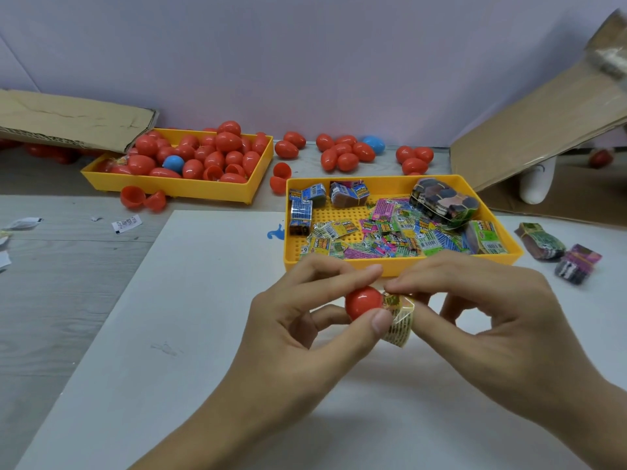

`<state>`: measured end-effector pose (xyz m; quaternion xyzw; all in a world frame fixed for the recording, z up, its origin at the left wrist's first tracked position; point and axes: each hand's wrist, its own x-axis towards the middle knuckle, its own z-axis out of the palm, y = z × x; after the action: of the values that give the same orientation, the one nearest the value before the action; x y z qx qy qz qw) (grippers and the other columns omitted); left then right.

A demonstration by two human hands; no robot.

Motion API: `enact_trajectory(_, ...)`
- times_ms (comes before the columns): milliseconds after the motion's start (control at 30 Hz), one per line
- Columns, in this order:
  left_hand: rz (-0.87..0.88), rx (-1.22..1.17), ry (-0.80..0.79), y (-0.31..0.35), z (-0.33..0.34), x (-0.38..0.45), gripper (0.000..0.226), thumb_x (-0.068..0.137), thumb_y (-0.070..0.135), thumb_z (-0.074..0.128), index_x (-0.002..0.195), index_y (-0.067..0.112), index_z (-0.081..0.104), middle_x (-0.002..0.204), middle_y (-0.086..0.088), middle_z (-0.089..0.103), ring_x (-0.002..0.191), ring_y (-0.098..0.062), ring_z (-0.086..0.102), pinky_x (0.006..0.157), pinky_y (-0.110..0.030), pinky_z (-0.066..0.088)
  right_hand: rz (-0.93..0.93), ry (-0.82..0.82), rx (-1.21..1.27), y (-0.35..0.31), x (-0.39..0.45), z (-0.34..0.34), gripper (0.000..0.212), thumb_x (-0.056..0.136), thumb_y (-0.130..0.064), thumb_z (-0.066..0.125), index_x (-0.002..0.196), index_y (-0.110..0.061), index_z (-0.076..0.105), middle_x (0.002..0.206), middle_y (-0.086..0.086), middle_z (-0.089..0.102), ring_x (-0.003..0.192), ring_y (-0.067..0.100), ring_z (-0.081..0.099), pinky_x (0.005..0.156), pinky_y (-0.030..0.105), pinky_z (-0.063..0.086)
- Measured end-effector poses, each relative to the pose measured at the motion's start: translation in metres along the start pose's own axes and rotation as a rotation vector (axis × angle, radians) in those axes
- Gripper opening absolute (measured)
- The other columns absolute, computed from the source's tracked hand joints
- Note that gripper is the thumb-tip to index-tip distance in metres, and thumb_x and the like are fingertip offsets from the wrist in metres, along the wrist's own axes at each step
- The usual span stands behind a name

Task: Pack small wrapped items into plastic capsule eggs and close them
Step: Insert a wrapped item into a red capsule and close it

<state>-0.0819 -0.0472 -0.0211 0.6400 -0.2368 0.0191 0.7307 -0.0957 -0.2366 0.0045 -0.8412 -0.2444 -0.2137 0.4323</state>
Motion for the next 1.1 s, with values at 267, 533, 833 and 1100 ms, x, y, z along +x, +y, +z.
enact_trajectory(267, 0.106, -0.015, 0.07, 0.0, -0.002, 0.002, 0.029, 0.079, 0.009, 0.074, 0.108, 0.013, 0.073, 0.105, -0.008, 0.07, 0.101, -0.028, 0.07, 0.08, -0.03, 0.058, 0.214, -0.001, 0.319, -0.003, -0.002, 0.001, 0.025, 0.086, -0.03, 0.056, 0.101, -0.033, 0.076, 0.099, -0.006, 0.072, 0.081, 0.014, 0.065, 0.052, 0.024, 0.051)
enact_trajectory(533, 0.174, 0.011, 0.086, 0.0, 0.0, 0.002, 0.031, 0.081, 0.005, 0.07, 0.112, 0.01, 0.07, 0.113, -0.005, 0.068, 0.114, -0.025, 0.065, 0.086, -0.031, 0.058, 0.271, 0.017, 0.405, -0.001, -0.001, 0.004, 0.017, 0.085, -0.023, 0.068, 0.098, -0.03, 0.078, 0.099, -0.002, 0.071, 0.084, 0.017, 0.067, 0.051, 0.025, 0.052)
enact_trajectory(833, 0.103, -0.06, 0.106, 0.001, 0.0, 0.004, 0.027, 0.077, 0.008, 0.074, 0.102, 0.015, 0.068, 0.102, 0.002, 0.069, 0.096, -0.019, 0.07, 0.08, -0.026, 0.057, 0.19, 0.092, 0.242, -0.005, -0.003, 0.007, 0.019, 0.083, -0.029, 0.064, 0.097, -0.029, 0.076, 0.094, -0.01, 0.072, 0.085, 0.018, 0.069, 0.052, 0.036, 0.055)
enact_trajectory(1100, 0.092, -0.059, 0.038, 0.003, -0.001, 0.002, 0.022, 0.078, 0.01, 0.073, 0.099, 0.018, 0.069, 0.103, -0.004, 0.064, 0.098, -0.022, 0.068, 0.079, -0.025, 0.055, 0.143, 0.214, 0.134, -0.004, -0.005, 0.011, 0.016, 0.083, -0.02, 0.07, 0.096, -0.028, 0.073, 0.089, -0.014, 0.072, 0.077, 0.014, 0.069, 0.05, 0.029, 0.053)
